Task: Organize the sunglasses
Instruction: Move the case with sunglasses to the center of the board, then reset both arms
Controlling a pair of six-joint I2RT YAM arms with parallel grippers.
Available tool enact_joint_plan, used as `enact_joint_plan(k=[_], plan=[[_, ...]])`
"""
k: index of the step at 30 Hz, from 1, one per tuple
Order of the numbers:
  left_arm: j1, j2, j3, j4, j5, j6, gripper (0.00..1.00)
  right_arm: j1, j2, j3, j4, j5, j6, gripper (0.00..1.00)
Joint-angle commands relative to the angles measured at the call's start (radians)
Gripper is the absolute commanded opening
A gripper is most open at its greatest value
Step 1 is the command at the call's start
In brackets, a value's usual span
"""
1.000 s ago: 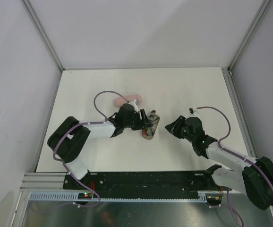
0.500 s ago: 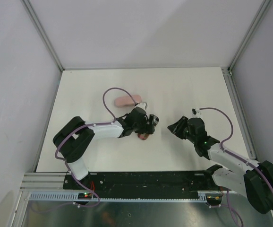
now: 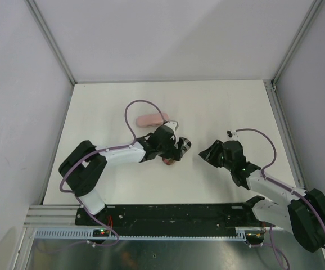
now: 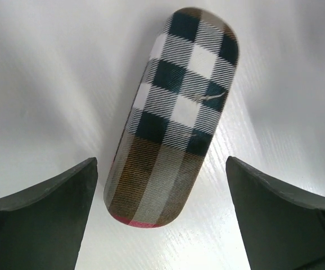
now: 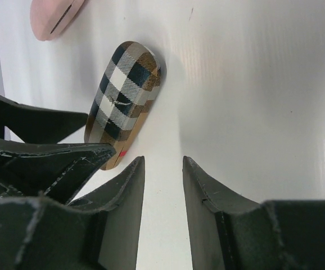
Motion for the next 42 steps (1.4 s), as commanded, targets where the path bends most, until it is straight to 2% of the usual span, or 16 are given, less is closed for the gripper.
enact_joint_plan(k=[1,5,13,15,20,25,26,28,29,30,31,32,33,38,42], plan=[[0.005,-0.034,0.071,-0.02,0.072,0.196,1.0,-0.004,0.005,-0.003,0.034,-0.027,-0.027,0.38],[0.006,-0.011,0.092,-0.05,0.148,0.296,1.0,-0.003,-0.002,-0.003,0.035,-0.037,-0.038,0.38],[0.005,0.137,0.176,-0.098,0.097,0.349,0.98,-0.018,-0.041,-0.003,0.014,-0.057,-0.057,0.4],[0.006,0.19,0.217,-0.117,0.095,0.352,0.93,-0.032,-0.065,-0.003,-0.008,-0.062,-0.063,0.4],[0.005,0.313,0.364,-0.158,0.052,0.336,0.62,-0.078,-0.167,-0.002,-0.097,-0.046,-0.094,0.39],[0.003,0.441,0.557,-0.17,0.105,0.318,0.58,-0.152,-0.274,-0.002,-0.234,-0.01,-0.124,0.38],[0.002,0.469,0.603,-0.17,0.118,0.314,0.59,-0.171,-0.296,-0.002,-0.252,-0.012,-0.13,0.38],[0.002,0.511,0.681,-0.175,0.124,0.302,0.73,-0.205,-0.331,-0.002,-0.281,-0.021,-0.138,0.39],[0.003,0.526,0.713,-0.18,0.127,0.298,0.86,-0.218,-0.345,-0.002,-0.291,-0.025,-0.141,0.5],[0.003,0.535,0.75,-0.193,0.126,0.291,0.93,-0.23,-0.36,-0.001,-0.303,-0.03,-0.142,0.61],[0.002,0.537,0.778,-0.209,0.12,0.284,0.96,-0.237,-0.376,-0.001,-0.31,-0.035,-0.149,0.77],[0.003,0.52,0.801,-0.234,0.113,0.275,0.98,-0.242,-0.387,0.004,-0.316,-0.045,-0.164,0.88],[0.002,0.499,0.808,-0.247,0.106,0.267,0.99,-0.244,-0.398,0.01,-0.322,-0.052,-0.178,0.94],[0.0,0.204,0.655,-0.264,0.04,0.237,1.0,-0.246,-0.43,0.106,-0.403,-0.06,-0.26,0.99],[0.006,-0.113,0.441,-0.261,-0.131,0.172,1.0,-0.247,-0.473,0.195,-0.449,-0.106,-0.319,0.99]])
